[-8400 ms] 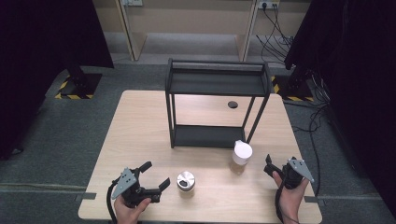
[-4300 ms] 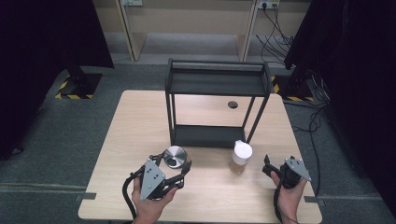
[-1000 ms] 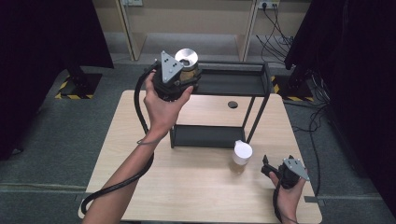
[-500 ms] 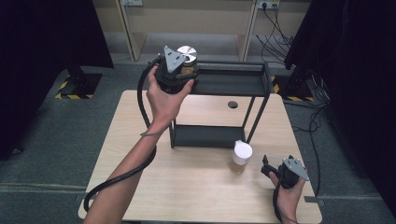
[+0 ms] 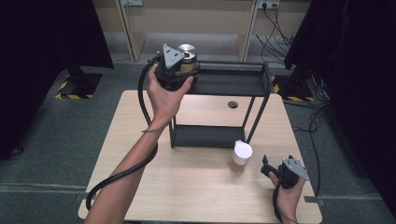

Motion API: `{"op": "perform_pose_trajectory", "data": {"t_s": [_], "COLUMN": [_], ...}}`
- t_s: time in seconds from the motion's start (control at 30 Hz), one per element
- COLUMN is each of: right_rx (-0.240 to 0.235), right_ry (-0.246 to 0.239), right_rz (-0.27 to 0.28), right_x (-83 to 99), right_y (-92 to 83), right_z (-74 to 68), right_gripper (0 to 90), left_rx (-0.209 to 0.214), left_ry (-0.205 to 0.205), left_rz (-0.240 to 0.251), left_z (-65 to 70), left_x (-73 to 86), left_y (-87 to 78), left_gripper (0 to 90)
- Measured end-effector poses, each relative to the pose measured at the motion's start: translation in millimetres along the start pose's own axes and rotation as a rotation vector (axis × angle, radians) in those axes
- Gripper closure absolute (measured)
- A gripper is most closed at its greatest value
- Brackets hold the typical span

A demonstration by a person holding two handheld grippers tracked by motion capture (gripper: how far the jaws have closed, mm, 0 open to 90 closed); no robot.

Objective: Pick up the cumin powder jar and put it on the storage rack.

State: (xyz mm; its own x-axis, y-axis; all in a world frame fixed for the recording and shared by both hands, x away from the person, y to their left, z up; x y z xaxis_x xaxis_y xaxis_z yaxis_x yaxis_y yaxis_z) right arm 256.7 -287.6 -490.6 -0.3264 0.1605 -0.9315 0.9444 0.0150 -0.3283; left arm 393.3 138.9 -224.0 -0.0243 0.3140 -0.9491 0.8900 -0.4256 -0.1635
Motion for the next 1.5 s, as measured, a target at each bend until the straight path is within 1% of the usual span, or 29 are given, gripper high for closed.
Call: {"op": "perform_pose_trajectory", "data": {"t_s": [0.2, 0.23, 0.27, 0.37, 0.43, 0.47, 0.57, 0.87, 1.07, 1.13, 1.17, 1.23, 1.3, 1.37, 1.4, 1.5], "right_rx": [0.0, 0.0, 0.0, 0.0, 0.001, 0.001, 0.001, 0.001, 0.0, 0.0, 0.0, 0.0, 0.001, 0.001, 0.001, 0.001], "right_ry": [-0.002, -0.002, -0.002, -0.003, -0.005, -0.005, -0.006, -0.008, -0.007, -0.009, -0.01, -0.011, -0.011, -0.012, -0.012, -0.012], "right_rz": [-0.001, -0.001, 0.0, -0.001, -0.001, -0.001, -0.001, -0.001, 0.0, -0.001, -0.001, -0.002, -0.001, -0.001, -0.001, -0.001], "right_x": [-0.1, 0.0, 0.0, -0.1, -0.1, -0.1, 0.0, 0.0, 0.1, 0.0, -0.1, -0.1, 0.0, 0.0, 0.0, 0.1], "right_y": [0.0, 0.0, 0.0, 0.1, 0.1, 0.1, 0.2, 0.3, 0.2, 0.4, 0.4, 0.5, 0.4, 0.4, 0.4, 0.3], "right_z": [-0.2, -0.2, -0.3, -0.4, -0.7, -0.7, -0.9, -1.2, -1.0, -1.1, -1.2, -1.3, -1.4, -1.6, -1.6, -1.6], "right_gripper": [2.7, 2.6, 2.7, 2.7, 2.7, 2.7, 2.7, 2.7, 2.8, 2.8, 2.8, 2.8, 2.8, 2.8, 2.8, 2.8], "left_rx": [0.007, 0.009, 0.011, 0.011, 0.02, 0.022, 0.026, 0.025, 0.02, 0.02, 0.024, 0.031, 0.032, 0.02, 0.014, -0.002], "left_ry": [-0.026, -0.041, -0.051, -0.049, -0.074, -0.079, -0.086, -0.084, -0.073, -0.057, -0.056, -0.062, -0.053, -0.03, -0.016, -0.002], "left_rz": [0.011, 0.013, 0.009, -0.001, -0.013, -0.019, -0.029, -0.028, -0.02, -0.012, -0.005, 0.036, 0.073, 0.107, 0.125, 0.153], "left_z": [-2.1, -3.0, -3.9, -4.4, -6.7, -7.7, -8.8, -8.8, -7.3, -7.4, -7.3, -6.6, -4.3, -0.1, 1.3, 3.8], "left_x": [3.2, 3.8, 3.2, 0.8, -0.8, -2.0, -3.7, -3.5, -2.0, -0.9, -0.1, 4.2, 8.0, 11.2, 12.7, 14.7], "left_y": [5.2, 6.6, 7.5, 8.9, 9.4, 9.7, 10.2, 10.3, 10.2, 11.0, 11.3, 10.4, 7.9, 4.1, 1.9, -5.5], "left_gripper": [30.8, 30.8, 30.8, 30.8, 30.8, 30.8, 30.7, 30.7, 30.5, 29.6, 28.0, 19.1, 13.1, 7.1, 6.0, 1.7]}}
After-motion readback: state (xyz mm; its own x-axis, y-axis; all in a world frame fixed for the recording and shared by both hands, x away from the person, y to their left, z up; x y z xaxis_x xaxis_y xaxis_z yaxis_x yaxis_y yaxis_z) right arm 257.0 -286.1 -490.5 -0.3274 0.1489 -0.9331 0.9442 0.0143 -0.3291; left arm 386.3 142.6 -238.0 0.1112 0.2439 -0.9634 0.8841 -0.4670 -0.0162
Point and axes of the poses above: each handheld gripper's, and its own axes: y roughly forward along the jaws, x roughly out of its underside, z roughly to its right, the point moved 4 cm from there along y, roughly forward along the jaws, and after that the axes turned 10 degrees about y, right-handed, at the moved point
